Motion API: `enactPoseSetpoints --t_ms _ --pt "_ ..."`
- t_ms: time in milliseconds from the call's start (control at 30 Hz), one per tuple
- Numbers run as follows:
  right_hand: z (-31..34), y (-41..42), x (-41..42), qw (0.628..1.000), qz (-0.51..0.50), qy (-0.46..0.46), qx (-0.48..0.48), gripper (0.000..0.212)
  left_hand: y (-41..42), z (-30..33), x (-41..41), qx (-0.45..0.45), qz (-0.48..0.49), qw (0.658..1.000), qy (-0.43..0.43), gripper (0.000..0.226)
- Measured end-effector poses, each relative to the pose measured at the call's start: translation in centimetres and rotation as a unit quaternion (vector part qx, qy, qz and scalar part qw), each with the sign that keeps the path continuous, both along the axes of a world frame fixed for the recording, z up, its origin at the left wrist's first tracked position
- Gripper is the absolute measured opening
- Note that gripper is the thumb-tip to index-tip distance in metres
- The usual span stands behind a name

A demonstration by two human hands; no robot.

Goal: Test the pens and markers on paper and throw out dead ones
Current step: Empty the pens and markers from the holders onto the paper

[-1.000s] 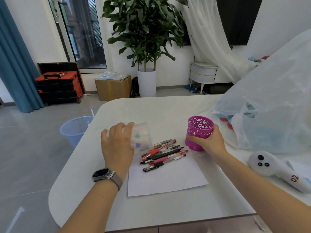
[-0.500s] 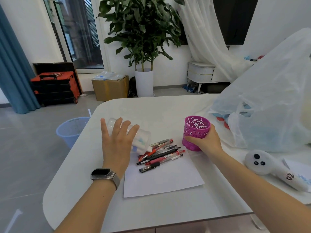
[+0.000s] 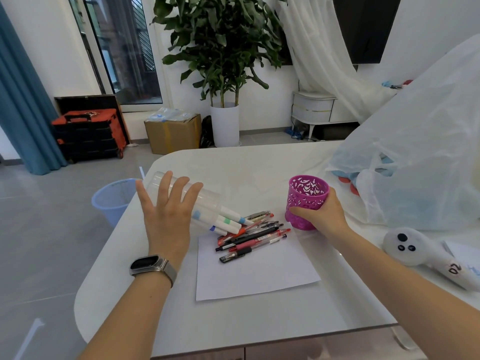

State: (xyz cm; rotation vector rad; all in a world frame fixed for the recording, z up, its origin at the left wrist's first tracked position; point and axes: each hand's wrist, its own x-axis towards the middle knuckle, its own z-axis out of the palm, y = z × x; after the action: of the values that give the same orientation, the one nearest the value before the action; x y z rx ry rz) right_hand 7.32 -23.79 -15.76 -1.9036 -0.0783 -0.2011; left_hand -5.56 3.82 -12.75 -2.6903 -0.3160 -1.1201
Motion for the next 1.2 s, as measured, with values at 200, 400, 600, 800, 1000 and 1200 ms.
enactPoseSetpoints --t_ms 200,400,600,800,1000,1200 --pt "0.1 -0.1 -0.2 1.0 0.007 0.001 0.004 0.093 1.4 0.0 -0.4 -0.031 0.047 0.998 -0.009 0.075" --pt "0.0 -0.2 0.0 1.0 0.008 0.001 -0.009 0.094 2.9 -1.4 -1.0 -0.069 0.058 0.994 0.062 0.07" --pt "0.0 0.1 0.0 1.0 -0.004 0.003 -0.015 0.096 3.8 -0.8 -0.5 0.026 -0.006 0.999 -0.022 0.073" --pt "0.0 -0.3 0.2 1.0 -0.027 -0.002 0.004 0.095 5.2 0.7 -0.9 0.018 0.005 0.999 -0.036 0.082" --pt "-0.2 -1.0 0.6 0.999 -0.046 -0.007 0.026 0.094 6.5 -0.2 -2.4 -0.111 0.115 0.987 0.034 0.075" --pt "-0.3 -0.8 0.8 0.999 -0.039 -0.005 0.022 0.096 7.3 -0.8 -2.9 -0.184 0.158 0.967 0.073 0.067"
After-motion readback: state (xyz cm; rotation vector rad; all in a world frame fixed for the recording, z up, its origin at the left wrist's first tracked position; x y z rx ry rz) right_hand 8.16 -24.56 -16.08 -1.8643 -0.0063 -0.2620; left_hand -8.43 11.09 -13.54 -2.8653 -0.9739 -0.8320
